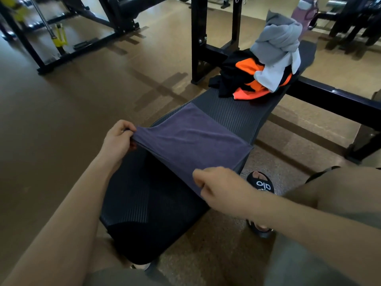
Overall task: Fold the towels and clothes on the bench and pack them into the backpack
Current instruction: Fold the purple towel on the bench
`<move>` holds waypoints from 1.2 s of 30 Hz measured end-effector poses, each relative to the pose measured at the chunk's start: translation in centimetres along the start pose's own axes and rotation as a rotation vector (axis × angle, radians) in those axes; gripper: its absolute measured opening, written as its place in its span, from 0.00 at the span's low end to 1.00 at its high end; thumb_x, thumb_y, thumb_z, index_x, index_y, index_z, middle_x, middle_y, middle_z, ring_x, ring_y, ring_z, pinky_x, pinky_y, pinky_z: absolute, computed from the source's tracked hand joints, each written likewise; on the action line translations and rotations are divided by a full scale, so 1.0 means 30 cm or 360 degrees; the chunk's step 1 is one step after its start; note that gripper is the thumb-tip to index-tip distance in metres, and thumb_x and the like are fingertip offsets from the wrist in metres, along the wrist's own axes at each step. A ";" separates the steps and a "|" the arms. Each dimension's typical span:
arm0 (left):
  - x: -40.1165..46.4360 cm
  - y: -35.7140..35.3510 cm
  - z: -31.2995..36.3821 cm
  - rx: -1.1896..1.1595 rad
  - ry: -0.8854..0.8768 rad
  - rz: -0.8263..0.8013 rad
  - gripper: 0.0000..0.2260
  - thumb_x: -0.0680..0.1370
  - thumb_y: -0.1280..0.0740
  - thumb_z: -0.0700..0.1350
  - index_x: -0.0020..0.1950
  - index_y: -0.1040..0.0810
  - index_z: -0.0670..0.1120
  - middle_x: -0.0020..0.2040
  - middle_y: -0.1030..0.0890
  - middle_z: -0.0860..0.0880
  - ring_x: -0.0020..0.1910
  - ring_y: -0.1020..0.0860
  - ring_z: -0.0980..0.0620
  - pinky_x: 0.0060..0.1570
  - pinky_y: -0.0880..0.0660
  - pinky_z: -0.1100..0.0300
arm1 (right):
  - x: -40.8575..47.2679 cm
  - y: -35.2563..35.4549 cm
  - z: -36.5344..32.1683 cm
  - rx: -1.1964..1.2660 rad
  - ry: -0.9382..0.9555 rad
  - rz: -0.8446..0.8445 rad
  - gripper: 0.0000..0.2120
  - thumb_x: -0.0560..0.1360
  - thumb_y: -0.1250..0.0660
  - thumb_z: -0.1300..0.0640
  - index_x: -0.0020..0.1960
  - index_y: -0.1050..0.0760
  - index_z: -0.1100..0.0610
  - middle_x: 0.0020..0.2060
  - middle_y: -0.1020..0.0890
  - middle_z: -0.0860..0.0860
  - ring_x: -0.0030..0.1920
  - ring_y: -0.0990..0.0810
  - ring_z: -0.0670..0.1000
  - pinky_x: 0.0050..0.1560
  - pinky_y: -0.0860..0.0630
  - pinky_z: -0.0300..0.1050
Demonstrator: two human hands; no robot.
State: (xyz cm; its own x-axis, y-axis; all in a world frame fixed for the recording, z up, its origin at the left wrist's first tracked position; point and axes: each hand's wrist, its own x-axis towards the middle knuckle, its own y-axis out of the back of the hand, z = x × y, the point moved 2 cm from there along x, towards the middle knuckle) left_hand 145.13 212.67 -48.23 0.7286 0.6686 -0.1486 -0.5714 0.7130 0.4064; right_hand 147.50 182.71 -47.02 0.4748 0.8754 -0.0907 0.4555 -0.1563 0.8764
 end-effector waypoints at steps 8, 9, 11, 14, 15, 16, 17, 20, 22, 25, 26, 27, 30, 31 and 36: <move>0.190 -0.233 0.248 0.0525 -0.0099 -0.0186 0.12 0.79 0.41 0.35 0.47 0.19 0.45 0.41 0.21 0.45 0.33 0.22 0.55 0.37 0.23 0.60 | 0.062 0.202 0.414 0.0355 -0.0535 0.0019 0.07 0.75 0.36 0.61 0.51 0.33 0.55 0.42 0.23 0.52 0.38 0.20 0.53 0.42 0.22 0.55; 0.214 -0.266 0.265 0.0732 -0.0239 -0.0227 0.08 0.79 0.37 0.38 0.48 0.19 0.46 0.42 0.19 0.48 0.39 0.22 0.53 0.42 0.25 0.58 | 0.078 0.208 0.463 0.0377 -0.0599 -0.0027 0.06 0.76 0.36 0.61 0.52 0.31 0.56 0.42 0.22 0.51 0.38 0.19 0.52 0.43 0.20 0.54; 0.271 -0.329 0.284 0.1079 -0.0407 -0.0291 0.06 0.79 0.33 0.42 0.53 0.18 0.47 0.47 0.18 0.50 0.49 0.22 0.50 0.49 0.28 0.58 | 0.114 0.214 0.537 0.0319 -0.0656 -0.0115 0.05 0.77 0.37 0.61 0.52 0.27 0.57 0.40 0.21 0.50 0.39 0.18 0.50 0.46 0.19 0.51; 0.355 -0.423 0.296 0.1336 -0.0483 -0.0401 0.08 0.80 0.34 0.46 0.56 0.18 0.45 0.52 0.18 0.47 0.53 0.22 0.46 0.53 0.27 0.54 | 0.157 0.205 0.600 0.0307 -0.0726 -0.0252 0.05 0.77 0.36 0.58 0.42 0.27 0.52 0.38 0.21 0.50 0.38 0.20 0.49 0.38 0.24 0.44; 0.381 -0.449 0.292 0.1371 -0.0496 -0.0412 0.08 0.81 0.34 0.46 0.55 0.19 0.45 0.52 0.20 0.46 0.53 0.23 0.46 0.53 0.27 0.53 | 0.170 0.201 0.617 0.0323 -0.0754 -0.0311 0.07 0.76 0.36 0.58 0.40 0.28 0.51 0.37 0.20 0.49 0.37 0.20 0.48 0.35 0.26 0.41; 0.405 -0.472 0.284 0.1379 -0.0513 -0.0428 0.07 0.81 0.34 0.47 0.54 0.19 0.45 0.51 0.22 0.46 0.53 0.25 0.46 0.53 0.29 0.54 | 0.181 0.199 0.630 0.0332 -0.0785 -0.0370 0.07 0.76 0.36 0.58 0.39 0.27 0.51 0.35 0.20 0.50 0.34 0.20 0.48 0.32 0.27 0.40; 0.423 -0.495 0.275 0.1365 -0.0527 -0.0443 0.06 0.81 0.34 0.47 0.53 0.20 0.45 0.50 0.25 0.46 0.52 0.27 0.47 0.52 0.32 0.55 | 0.191 0.198 0.638 0.0341 -0.0802 -0.0413 0.07 0.75 0.36 0.58 0.38 0.26 0.53 0.32 0.19 0.50 0.32 0.20 0.48 0.31 0.28 0.38; 0.461 -0.562 0.253 0.1345 -0.0554 -0.0458 0.04 0.82 0.35 0.46 0.50 0.24 0.48 0.50 0.27 0.47 0.51 0.28 0.48 0.51 0.34 0.57 | 0.205 0.201 0.650 0.0286 -0.0786 -0.0475 0.08 0.74 0.36 0.59 0.36 0.28 0.57 0.30 0.23 0.51 0.30 0.24 0.51 0.28 0.31 0.39; 0.470 -0.598 0.228 0.1368 -0.0518 -0.0457 0.04 0.83 0.36 0.46 0.50 0.25 0.47 0.50 0.25 0.46 0.50 0.27 0.48 0.50 0.35 0.56 | 0.202 0.208 0.645 0.0217 -0.0766 -0.0484 0.11 0.75 0.37 0.59 0.35 0.32 0.57 0.31 0.27 0.51 0.31 0.28 0.50 0.26 0.36 0.41; 0.467 -0.624 0.186 0.1372 -0.0514 -0.0416 0.05 0.83 0.37 0.45 0.48 0.28 0.46 0.50 0.26 0.46 0.50 0.28 0.48 0.50 0.36 0.57 | 0.189 0.223 0.631 0.0135 -0.0757 -0.0472 0.12 0.76 0.38 0.59 0.34 0.34 0.56 0.32 0.29 0.51 0.30 0.30 0.49 0.26 0.38 0.41; 0.467 -0.626 0.175 0.1346 -0.0516 -0.0395 0.06 0.83 0.37 0.45 0.48 0.29 0.46 0.50 0.27 0.46 0.50 0.29 0.48 0.50 0.36 0.57 | 0.188 0.225 0.627 0.0116 -0.0760 -0.0463 0.12 0.76 0.38 0.59 0.35 0.33 0.56 0.33 0.29 0.50 0.31 0.30 0.48 0.26 0.38 0.41; 0.468 -0.628 0.164 0.1310 -0.0511 -0.0380 0.06 0.83 0.37 0.45 0.48 0.29 0.46 0.50 0.27 0.46 0.50 0.29 0.49 0.51 0.36 0.57 | 0.188 0.226 0.624 0.0100 -0.0761 -0.0457 0.11 0.76 0.38 0.59 0.35 0.33 0.56 0.34 0.29 0.50 0.31 0.31 0.48 0.26 0.38 0.41; 0.476 -0.631 0.140 0.1231 -0.0512 -0.0373 0.05 0.83 0.37 0.47 0.49 0.28 0.47 0.51 0.27 0.46 0.51 0.28 0.49 0.52 0.35 0.56 | 0.189 0.230 0.612 0.0092 -0.0792 -0.0462 0.09 0.76 0.38 0.59 0.37 0.33 0.56 0.35 0.29 0.50 0.32 0.30 0.48 0.28 0.36 0.42; 0.477 -0.633 0.135 0.1212 -0.0519 -0.0372 0.05 0.83 0.38 0.47 0.49 0.28 0.47 0.51 0.27 0.46 0.52 0.28 0.49 0.53 0.35 0.56 | 0.189 0.229 0.611 0.0093 -0.0803 -0.0467 0.09 0.76 0.38 0.58 0.38 0.33 0.55 0.36 0.30 0.50 0.33 0.30 0.49 0.29 0.35 0.42; 0.471 -0.638 0.121 0.1085 -0.0568 -0.0370 0.03 0.84 0.39 0.46 0.51 0.30 0.50 0.52 0.27 0.46 0.52 0.29 0.49 0.54 0.35 0.56 | 0.183 0.231 0.607 0.0066 -0.0814 -0.0506 0.10 0.77 0.38 0.59 0.38 0.35 0.54 0.36 0.32 0.50 0.40 0.29 0.54 0.40 0.31 0.44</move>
State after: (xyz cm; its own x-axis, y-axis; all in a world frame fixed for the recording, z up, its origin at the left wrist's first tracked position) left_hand 167.72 207.69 -54.85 0.9433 0.3287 -0.0465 -0.1178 0.4626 0.8787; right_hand 166.96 178.10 -50.06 0.6078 0.5527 -0.5702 0.6587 0.0500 0.7507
